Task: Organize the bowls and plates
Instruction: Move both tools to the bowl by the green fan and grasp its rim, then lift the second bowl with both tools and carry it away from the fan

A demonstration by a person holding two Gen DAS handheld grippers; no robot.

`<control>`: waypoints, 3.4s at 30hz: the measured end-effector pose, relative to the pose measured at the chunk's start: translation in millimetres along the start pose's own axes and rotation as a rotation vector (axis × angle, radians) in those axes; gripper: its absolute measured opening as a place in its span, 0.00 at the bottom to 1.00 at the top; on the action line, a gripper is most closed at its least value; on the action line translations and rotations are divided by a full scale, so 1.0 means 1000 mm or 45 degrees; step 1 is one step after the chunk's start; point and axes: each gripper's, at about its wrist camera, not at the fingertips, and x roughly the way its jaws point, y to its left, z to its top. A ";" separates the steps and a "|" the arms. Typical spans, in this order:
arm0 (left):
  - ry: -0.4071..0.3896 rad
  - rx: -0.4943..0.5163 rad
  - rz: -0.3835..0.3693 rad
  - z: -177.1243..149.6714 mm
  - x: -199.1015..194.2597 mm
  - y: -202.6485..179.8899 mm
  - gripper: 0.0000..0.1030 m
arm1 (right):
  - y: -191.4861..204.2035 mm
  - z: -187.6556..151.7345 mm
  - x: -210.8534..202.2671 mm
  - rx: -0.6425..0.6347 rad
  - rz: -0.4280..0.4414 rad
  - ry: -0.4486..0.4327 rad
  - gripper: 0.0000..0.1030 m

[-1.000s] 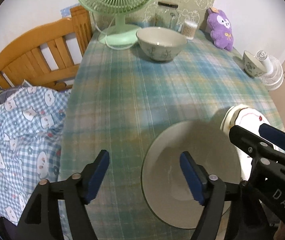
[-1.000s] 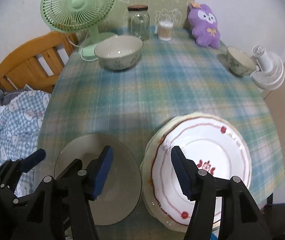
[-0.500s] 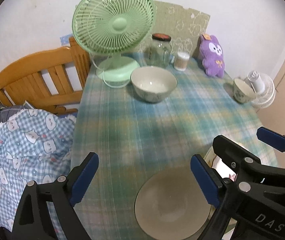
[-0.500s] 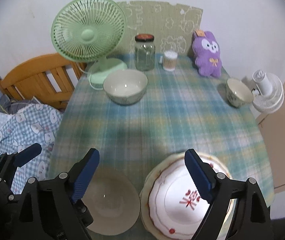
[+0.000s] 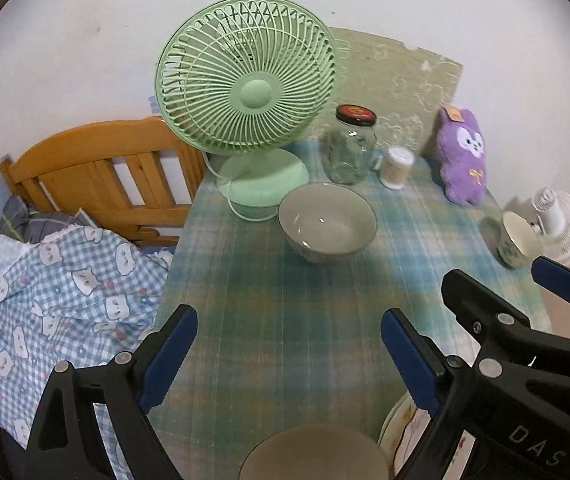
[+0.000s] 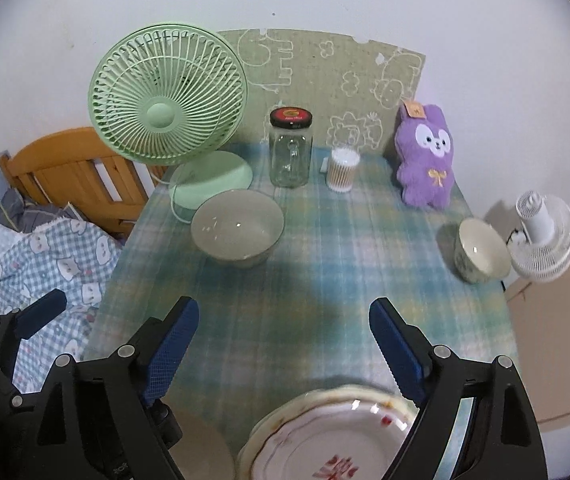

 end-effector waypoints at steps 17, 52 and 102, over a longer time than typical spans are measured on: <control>-0.021 -0.152 0.148 0.050 0.054 -0.016 0.90 | -0.032 0.069 0.077 -0.098 0.184 0.014 0.87; 0.150 -0.159 0.123 0.065 0.199 0.000 0.36 | -0.022 0.088 0.246 -0.056 0.288 0.187 0.37; 0.075 0.002 0.140 0.056 0.094 -0.039 0.20 | -0.056 0.063 0.132 0.037 0.213 0.107 0.21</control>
